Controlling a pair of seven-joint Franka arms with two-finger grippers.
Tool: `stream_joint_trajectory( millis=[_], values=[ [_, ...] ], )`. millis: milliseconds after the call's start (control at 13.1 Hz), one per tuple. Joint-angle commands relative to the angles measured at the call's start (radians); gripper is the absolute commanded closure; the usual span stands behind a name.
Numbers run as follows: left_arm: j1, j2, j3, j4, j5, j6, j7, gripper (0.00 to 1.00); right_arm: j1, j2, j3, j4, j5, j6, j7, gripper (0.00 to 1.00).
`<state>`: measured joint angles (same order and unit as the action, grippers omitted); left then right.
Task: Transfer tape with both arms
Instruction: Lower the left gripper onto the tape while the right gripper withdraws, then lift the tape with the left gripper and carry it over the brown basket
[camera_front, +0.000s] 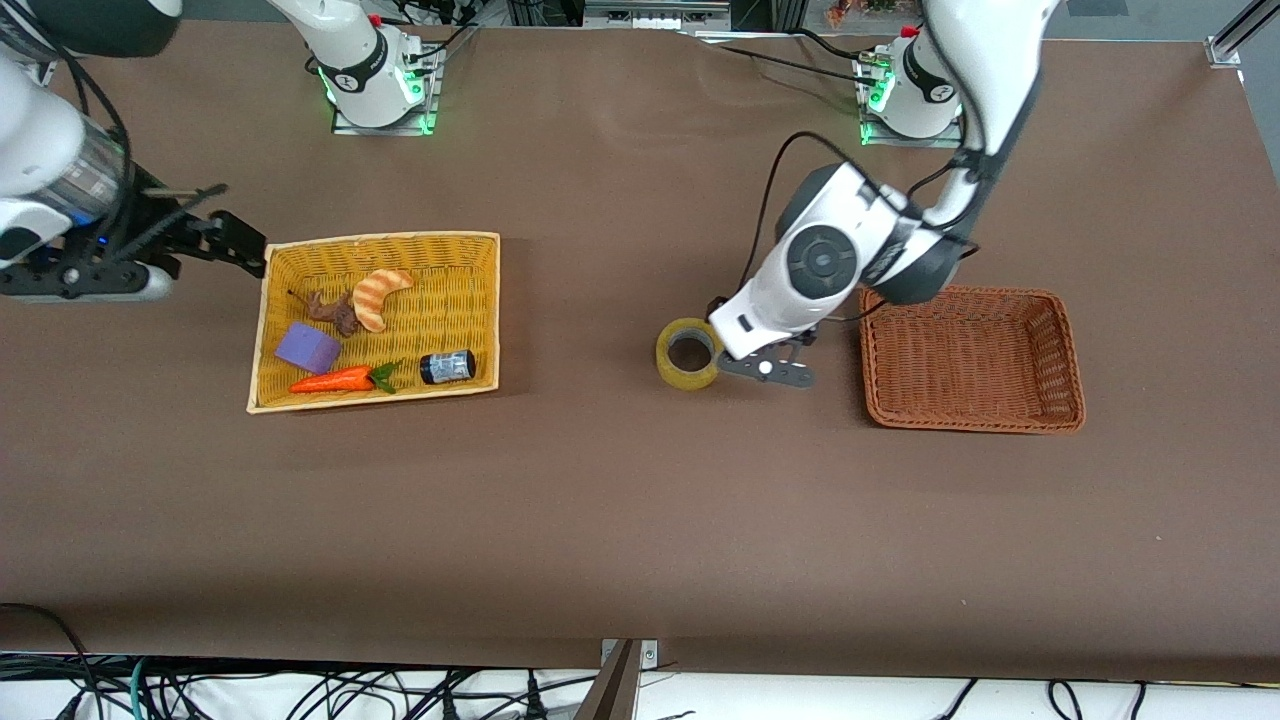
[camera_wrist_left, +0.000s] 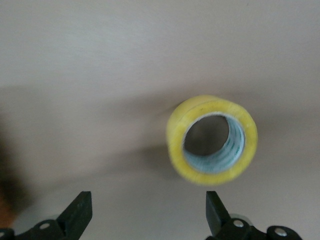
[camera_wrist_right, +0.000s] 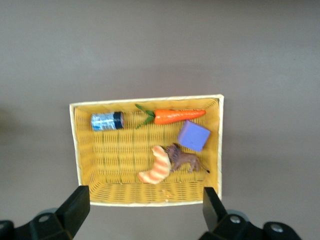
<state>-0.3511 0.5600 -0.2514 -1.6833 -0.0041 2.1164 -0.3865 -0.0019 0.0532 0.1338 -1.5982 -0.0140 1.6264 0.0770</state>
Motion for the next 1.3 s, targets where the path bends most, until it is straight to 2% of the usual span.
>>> stream_joint_trajectory(
  millis=[0,230,306,383,459,536,765,995,1224],
  values=[
    [-0.035,0.084,0.007,0.008,0.038,0.132,-0.048,0.04,-0.015,-0.056,0.026,-0.089,0.012,0.012,-0.081,0.0],
    [-0.036,0.133,0.006,0.01,0.212,0.204,-0.054,0.11,-0.015,-0.064,0.043,-0.098,0.012,0.01,-0.1,0.0],
    [-0.039,0.149,0.006,0.008,0.214,0.23,-0.061,0.24,-0.015,-0.064,0.043,-0.098,0.012,0.012,-0.102,0.0],
    [-0.039,0.156,0.006,0.008,0.217,0.237,-0.061,0.56,-0.015,-0.062,0.043,-0.095,0.012,0.012,-0.1,0.0],
    [-0.04,0.156,0.006,0.008,0.219,0.237,-0.061,0.84,-0.015,-0.061,0.043,-0.091,0.012,0.012,-0.097,0.0],
    [-0.04,0.155,0.004,0.01,0.217,0.235,-0.061,1.0,-0.015,-0.061,0.043,-0.089,0.012,0.013,-0.088,0.0],
    [-0.026,0.121,0.004,0.011,0.22,0.179,-0.048,1.0,-0.017,-0.053,0.017,-0.08,0.017,0.013,-0.098,0.0],
    [0.016,-0.007,0.011,0.049,0.226,-0.13,-0.014,1.0,-0.033,-0.038,0.001,-0.056,0.017,0.015,-0.102,0.0],
    [0.175,-0.083,0.014,0.059,0.228,-0.352,0.238,1.0,-0.081,-0.015,0.007,-0.043,0.026,0.013,-0.089,0.0]
  ],
)
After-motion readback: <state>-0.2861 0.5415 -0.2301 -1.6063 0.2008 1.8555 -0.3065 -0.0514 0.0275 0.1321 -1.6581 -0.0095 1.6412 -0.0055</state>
